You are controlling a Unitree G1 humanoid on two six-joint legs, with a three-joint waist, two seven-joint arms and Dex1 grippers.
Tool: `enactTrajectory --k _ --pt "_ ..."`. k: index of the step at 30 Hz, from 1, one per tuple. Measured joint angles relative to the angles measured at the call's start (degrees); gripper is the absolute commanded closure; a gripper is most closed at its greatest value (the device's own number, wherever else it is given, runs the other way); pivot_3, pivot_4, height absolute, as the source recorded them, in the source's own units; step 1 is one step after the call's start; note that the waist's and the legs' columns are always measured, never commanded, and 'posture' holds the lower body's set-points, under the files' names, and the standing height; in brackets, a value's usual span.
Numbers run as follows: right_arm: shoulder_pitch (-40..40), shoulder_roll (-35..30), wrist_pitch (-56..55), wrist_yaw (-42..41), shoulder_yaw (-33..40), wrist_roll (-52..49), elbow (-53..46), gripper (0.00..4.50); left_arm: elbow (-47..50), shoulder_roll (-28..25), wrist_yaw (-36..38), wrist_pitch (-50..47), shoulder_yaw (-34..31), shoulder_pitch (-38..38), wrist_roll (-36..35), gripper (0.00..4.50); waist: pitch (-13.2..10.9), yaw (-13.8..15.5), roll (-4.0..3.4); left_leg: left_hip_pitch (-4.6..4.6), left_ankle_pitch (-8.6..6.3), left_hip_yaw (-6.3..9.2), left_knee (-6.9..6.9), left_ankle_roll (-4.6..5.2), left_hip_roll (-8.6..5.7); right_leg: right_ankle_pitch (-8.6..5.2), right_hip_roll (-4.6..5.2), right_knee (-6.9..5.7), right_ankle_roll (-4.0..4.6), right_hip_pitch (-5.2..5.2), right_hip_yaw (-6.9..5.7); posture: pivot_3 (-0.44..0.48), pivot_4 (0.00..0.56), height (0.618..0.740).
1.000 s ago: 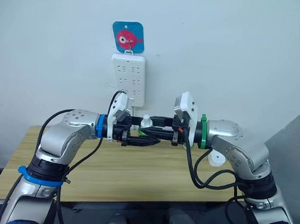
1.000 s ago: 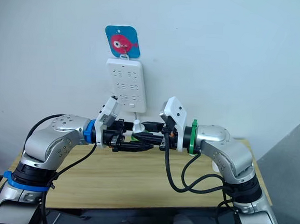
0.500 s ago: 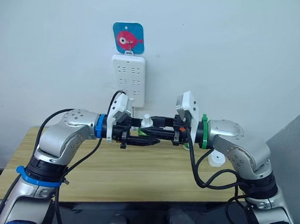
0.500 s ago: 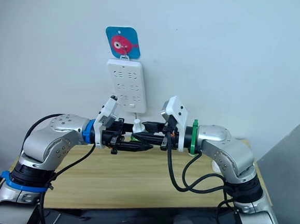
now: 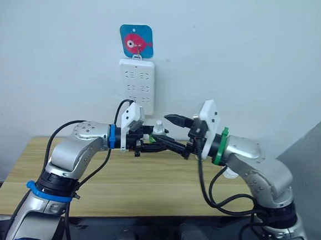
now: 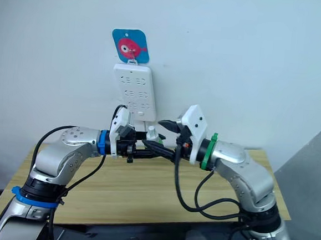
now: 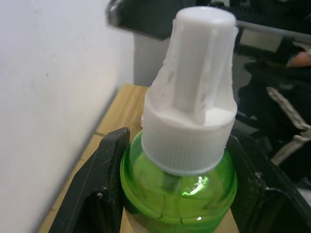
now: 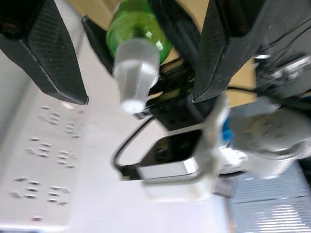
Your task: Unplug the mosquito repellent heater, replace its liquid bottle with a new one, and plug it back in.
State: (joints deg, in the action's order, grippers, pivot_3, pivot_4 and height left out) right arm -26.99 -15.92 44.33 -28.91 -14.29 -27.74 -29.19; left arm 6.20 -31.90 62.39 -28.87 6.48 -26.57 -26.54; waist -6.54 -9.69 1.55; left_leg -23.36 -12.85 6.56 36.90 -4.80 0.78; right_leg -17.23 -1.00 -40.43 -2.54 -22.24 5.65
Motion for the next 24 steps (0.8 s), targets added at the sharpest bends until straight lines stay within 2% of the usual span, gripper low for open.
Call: enactTrajectory --k 3,6,12,19,24 --pt "0.8 1.6 0.0 1.8 -1.9 1.7 0.3 0.96 -0.1 0.6 -0.5 0.9 0.1 0.0 0.6 2.2 0.0 0.0 -0.01 0.0 0.0 0.0 0.0 0.0 -0.01 0.0 0.0 0.0 0.0 0.0 0.0 -0.156 0.038 0.74" --pt "0.8 2.8 -0.5 2.3 -2.9 2.5 0.9 1.53 -0.5 0.7 -0.7 1.2 0.0 0.0 1.0 2.2 0.1 0.0 -0.03 0.01 0.0 0.01 0.0 0.0 -0.01 0.0 0.0 0.0 0.0 0.01 -0.01 -0.152 0.031 0.74" --pt "0.8 3.8 -2.8 2.8 -2.8 4.4 3.0 3.5 -1.4 0.8 -0.5 1.9 0.2 0.0 1.1 2.2 0.3 -0.1 -0.06 0.01 0.0 0.02 0.0 0.0 -0.02 -0.01 0.01 0.01 -0.01 0.03 -0.02 -0.142 0.026 0.74" --pt "0.7 2.6 -4.1 0.2 -3.0 4.6 4.2 3.49 -1.0 0.5 0.0 2.1 0.2 0.9 1.0 2.2 0.7 -0.1 -0.17 0.02 0.0 0.02 -0.02 0.0 -0.02 -0.02 0.01 0.01 -0.01 0.04 -0.03 -0.133 0.024 0.74" --pt "-4.4 -3.1 -6.8 -12.8 -3.4 1.6 8.6 3.49 0.2 -1.7 4.4 3.0 0.4 1.6 -0.5 2.2 0.8 -0.1 -0.19 0.1 0.0 0.02 -0.01 0.0 -0.04 -0.02 0.01 0.03 -0.02 0.15 -0.05 -0.126 0.019 0.74"
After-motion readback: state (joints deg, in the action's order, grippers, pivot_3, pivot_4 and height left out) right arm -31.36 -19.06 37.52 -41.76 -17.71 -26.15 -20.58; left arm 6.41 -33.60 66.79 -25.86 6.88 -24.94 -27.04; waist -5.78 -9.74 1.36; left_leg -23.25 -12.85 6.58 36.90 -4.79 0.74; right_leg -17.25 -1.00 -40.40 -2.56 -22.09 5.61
